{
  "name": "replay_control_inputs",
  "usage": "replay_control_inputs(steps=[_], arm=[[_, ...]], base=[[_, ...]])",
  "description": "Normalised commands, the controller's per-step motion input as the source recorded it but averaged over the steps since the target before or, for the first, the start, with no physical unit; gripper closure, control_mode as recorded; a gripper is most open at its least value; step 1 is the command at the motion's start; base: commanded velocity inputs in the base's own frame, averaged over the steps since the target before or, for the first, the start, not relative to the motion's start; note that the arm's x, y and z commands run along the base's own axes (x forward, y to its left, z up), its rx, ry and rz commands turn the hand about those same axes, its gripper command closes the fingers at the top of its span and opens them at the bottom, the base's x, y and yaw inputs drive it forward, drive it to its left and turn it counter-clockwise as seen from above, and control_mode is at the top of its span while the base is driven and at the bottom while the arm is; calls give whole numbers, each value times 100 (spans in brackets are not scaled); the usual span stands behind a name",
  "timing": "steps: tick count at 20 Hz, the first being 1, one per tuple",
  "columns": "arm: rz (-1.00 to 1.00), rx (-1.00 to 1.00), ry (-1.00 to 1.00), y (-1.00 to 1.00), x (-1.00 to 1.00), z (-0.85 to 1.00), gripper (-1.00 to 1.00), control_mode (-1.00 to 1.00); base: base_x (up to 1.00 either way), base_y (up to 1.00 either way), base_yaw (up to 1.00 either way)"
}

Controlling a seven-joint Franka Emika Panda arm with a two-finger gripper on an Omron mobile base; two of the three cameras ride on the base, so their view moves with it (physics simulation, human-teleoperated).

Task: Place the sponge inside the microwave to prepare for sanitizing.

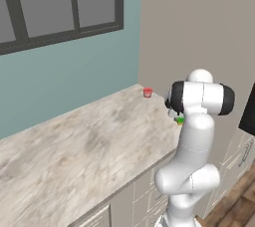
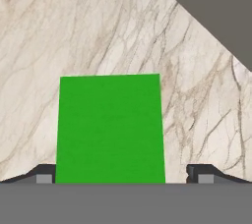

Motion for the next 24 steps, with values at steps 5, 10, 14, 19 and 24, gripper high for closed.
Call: replay_control_inputs(steps=[5,10,14,19,24], arm=[[0,0,0,0,0,-21,-100,-100],[0,0,-3,5,0,-22,100,-100],[0,0,-8,16,0,-20,100,-100],[0,0,-9,17,0,-12,100,-100],[0,0,-1,4,2,-9,100,-100]], base=[[0,0,0],[0,0,0],[0,0,0],[0,0,0],[0,0,0]])
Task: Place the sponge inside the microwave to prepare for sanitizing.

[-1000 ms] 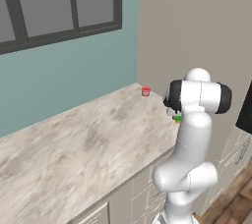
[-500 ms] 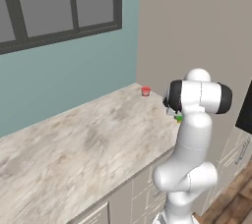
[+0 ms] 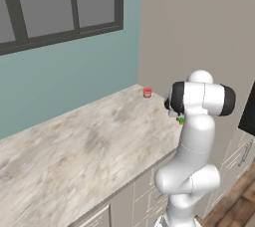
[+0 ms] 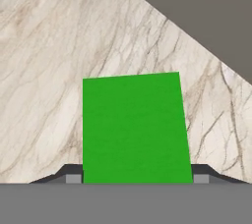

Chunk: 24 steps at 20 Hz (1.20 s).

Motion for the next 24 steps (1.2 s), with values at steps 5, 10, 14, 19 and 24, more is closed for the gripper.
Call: replay_control_inputs(steps=[5,10,14,19,24], arm=[[0,-8,7,5,0,44,100,-100],[0,-7,16,0,-19,93,100,-100],[0,0,12,15,-55,61,100,-100],[-4,6,5,7,-64,67,100,-100],[-6,10,3,6,-68,83,100,-100]], base=[[0,0,0],[0,0,0],[0,0,0],[0,0,0],[0,0,0]])
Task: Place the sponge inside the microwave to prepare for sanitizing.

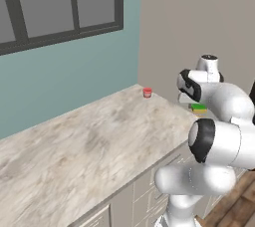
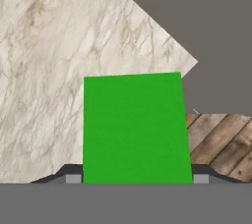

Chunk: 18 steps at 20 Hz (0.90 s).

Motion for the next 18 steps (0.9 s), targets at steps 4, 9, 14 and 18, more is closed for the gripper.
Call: replay_control_inputs(steps=[4,9,14,18], arm=[[0,11,0,3,-87,67,100,-100],[0,1,0,22,-93,68,100,-100],[0,0,-1,35,-100,61,100,-100],[0,0,-8,35,-100,36,100,-100]], base=[[0,0,0],[0,0,0],[0,0,0],[0,0,0]])
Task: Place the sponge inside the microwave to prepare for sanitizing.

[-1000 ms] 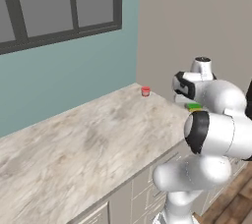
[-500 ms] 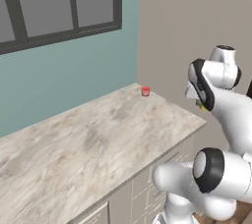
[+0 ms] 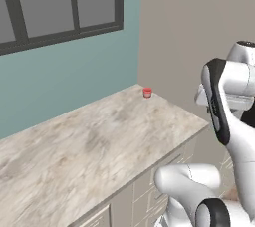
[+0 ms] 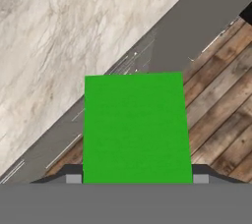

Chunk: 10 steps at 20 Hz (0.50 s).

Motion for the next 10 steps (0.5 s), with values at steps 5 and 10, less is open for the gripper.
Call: replay_control_inputs(steps=[5,10], arm=[[0,-1,-10,29,-100,25,100,-100],[0,-4,-2,28,-60,12,100,-100]], base=[[0,0,0],[0,0,0]])
